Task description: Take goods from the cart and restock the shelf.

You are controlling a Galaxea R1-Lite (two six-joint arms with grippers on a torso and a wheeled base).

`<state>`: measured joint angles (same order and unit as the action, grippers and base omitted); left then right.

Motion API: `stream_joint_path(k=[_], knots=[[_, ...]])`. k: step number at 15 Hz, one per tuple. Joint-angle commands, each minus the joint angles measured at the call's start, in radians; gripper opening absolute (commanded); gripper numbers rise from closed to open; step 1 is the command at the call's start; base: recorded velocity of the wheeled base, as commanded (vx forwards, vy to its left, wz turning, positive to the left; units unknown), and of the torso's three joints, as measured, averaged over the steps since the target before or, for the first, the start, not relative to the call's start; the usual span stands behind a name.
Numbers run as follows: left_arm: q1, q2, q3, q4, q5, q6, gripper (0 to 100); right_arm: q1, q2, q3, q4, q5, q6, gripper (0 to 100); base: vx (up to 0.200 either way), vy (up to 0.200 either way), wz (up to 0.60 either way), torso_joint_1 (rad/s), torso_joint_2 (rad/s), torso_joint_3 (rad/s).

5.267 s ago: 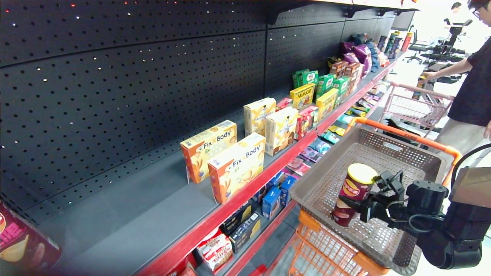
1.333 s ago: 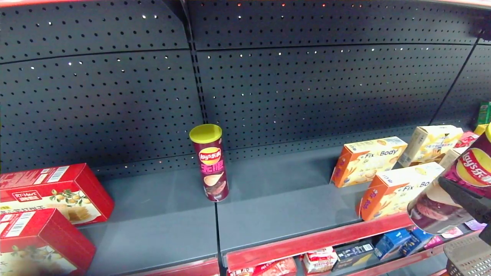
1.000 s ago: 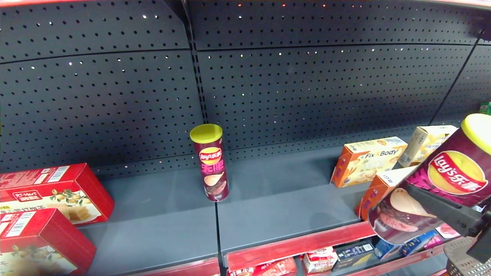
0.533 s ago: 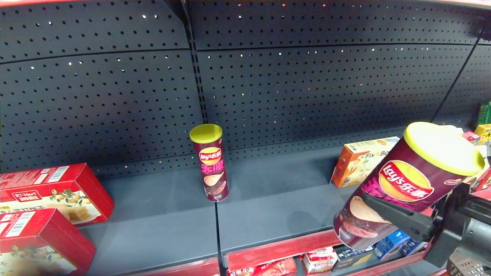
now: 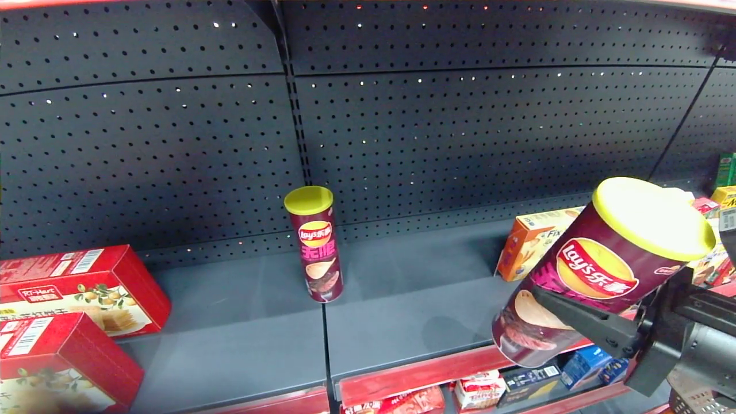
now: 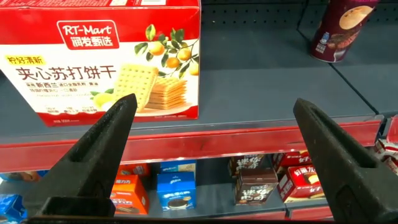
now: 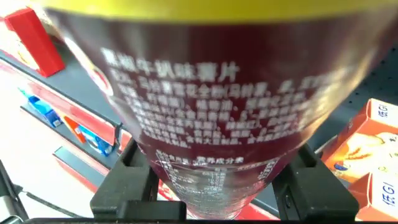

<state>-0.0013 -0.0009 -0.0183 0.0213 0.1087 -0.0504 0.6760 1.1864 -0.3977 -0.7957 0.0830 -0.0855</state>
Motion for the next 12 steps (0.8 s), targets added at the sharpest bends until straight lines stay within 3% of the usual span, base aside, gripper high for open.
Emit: stream_joint_path(k=[1,5,7,8,12], knots=[[0.0,0.001,0.0,0.0,0.0,0.0,100,0.002,0.006,-0.012,0.0,-0.003,0.004,0,0.0,0.0,0.0,0.0,0.0,0.0],[0.0,0.001,0.0,0.0,-0.011,0.009,100,0.004,-0.024,-0.032,0.029,-0.055,0.01,0,0.0,0.0,0.0,0.0,0.0,0.0],[0.0,0.001,0.011,-0.001,-0.064,0.049,100,-0.003,-0.028,-0.023,0.03,-0.055,0.01,0,0.0,0.0,0.0,0.0,0.0,0.0],[0.0,0.001,0.011,-0.001,-0.124,0.081,100,-0.006,-0.03,-0.021,0.03,-0.057,0.01,0,0.0,0.0,0.0,0.0,0.0,0.0],[0.0,0.001,0.009,-0.001,-0.138,0.103,100,-0.009,-0.025,0.033,0.039,-0.057,0.006,0,0.0,0.0,0.0,0.0,0.0,0.0]])
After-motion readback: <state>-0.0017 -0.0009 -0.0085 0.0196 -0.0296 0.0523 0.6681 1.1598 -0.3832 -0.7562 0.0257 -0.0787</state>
